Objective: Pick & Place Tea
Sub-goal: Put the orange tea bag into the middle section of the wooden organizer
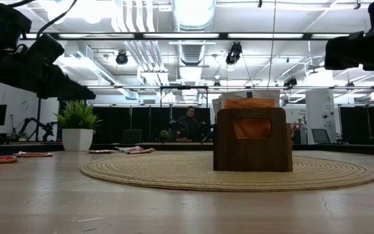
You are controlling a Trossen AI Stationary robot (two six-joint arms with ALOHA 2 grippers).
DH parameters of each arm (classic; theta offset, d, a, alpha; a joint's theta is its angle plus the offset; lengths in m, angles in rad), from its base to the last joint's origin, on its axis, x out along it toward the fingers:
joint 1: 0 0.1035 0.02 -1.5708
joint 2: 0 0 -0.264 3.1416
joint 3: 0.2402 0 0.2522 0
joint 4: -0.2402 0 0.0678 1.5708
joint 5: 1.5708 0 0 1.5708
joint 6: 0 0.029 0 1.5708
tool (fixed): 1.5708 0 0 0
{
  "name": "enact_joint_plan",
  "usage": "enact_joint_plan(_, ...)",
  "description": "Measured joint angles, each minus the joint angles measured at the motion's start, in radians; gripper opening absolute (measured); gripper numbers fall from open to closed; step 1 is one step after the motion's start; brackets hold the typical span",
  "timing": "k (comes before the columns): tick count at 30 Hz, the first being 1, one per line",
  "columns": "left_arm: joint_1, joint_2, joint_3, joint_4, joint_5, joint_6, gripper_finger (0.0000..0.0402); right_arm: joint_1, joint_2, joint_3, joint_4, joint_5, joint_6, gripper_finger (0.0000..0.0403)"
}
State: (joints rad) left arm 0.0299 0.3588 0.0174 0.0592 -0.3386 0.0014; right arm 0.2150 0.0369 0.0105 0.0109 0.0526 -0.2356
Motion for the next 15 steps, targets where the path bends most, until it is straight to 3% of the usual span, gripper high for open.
enact_joint_plan(11,0.0,-0.001,0.008,0.009,0.0,-0.024,0.0202,0.0,-0.002,0.0,0.0,0.0,0.0,0.0009)
enact_joint_plan(15,0.0,-0.002,0.008,0.126,0.0,-0.04,0.0202,0.0,-0.002,0.0,0.0,0.0,0.0,0.0008)
